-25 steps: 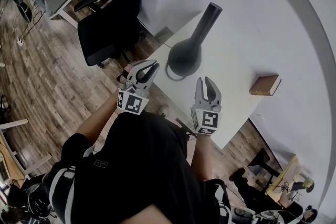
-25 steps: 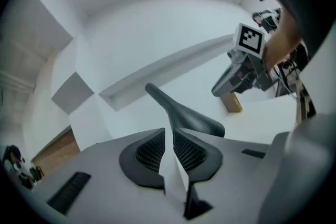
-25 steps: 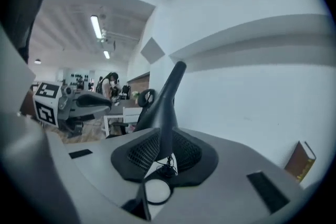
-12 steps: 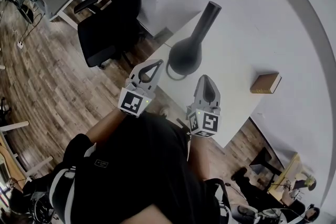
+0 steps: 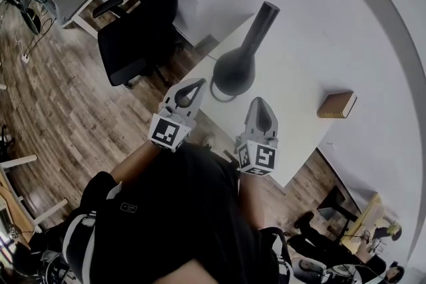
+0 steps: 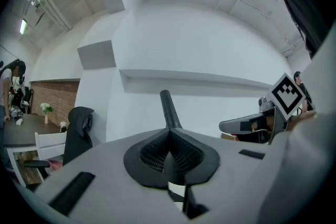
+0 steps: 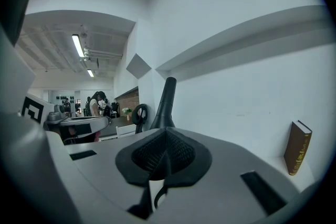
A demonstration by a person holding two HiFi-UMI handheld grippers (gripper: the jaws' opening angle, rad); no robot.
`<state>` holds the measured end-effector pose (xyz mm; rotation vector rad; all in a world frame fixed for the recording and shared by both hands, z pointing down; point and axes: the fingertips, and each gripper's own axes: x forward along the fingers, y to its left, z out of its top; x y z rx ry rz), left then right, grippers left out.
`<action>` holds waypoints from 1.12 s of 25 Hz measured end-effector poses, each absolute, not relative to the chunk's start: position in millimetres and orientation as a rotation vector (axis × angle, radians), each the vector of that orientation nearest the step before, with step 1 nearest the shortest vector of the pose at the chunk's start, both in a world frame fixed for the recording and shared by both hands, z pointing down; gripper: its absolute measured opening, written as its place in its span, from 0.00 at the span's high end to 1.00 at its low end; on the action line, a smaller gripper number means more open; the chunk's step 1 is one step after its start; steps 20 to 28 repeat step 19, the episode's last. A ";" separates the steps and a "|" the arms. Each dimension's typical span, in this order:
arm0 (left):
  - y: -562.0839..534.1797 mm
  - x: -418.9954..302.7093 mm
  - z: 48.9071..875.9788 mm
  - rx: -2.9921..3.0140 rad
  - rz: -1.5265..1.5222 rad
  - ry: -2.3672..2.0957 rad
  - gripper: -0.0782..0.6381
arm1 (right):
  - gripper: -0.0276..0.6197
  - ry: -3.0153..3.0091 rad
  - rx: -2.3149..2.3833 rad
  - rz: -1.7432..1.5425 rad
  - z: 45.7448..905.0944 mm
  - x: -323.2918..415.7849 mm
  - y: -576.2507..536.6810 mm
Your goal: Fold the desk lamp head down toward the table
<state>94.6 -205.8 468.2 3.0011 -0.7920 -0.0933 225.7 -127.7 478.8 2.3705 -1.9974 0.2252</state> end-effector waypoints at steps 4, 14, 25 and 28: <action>-205.0 95.2 467.5 3.006 -0.100 -0.787 0.86 | 0.94 -1.995 2.371 0.228 480.1 226.2 -128.2; -206.4 95.1 466.8 2.992 -0.109 -0.787 0.86 | 0.94 -2.008 2.349 0.228 481.9 224.9 -131.1; -205.9 96.0 467.9 2.991 -0.108 -0.782 0.86 | 0.94 -2.022 2.326 0.230 484.9 222.4 -132.7; -205.9 96.0 467.9 2.991 -0.108 -0.782 0.86 | 0.94 -2.022 2.326 0.230 484.9 222.4 -132.7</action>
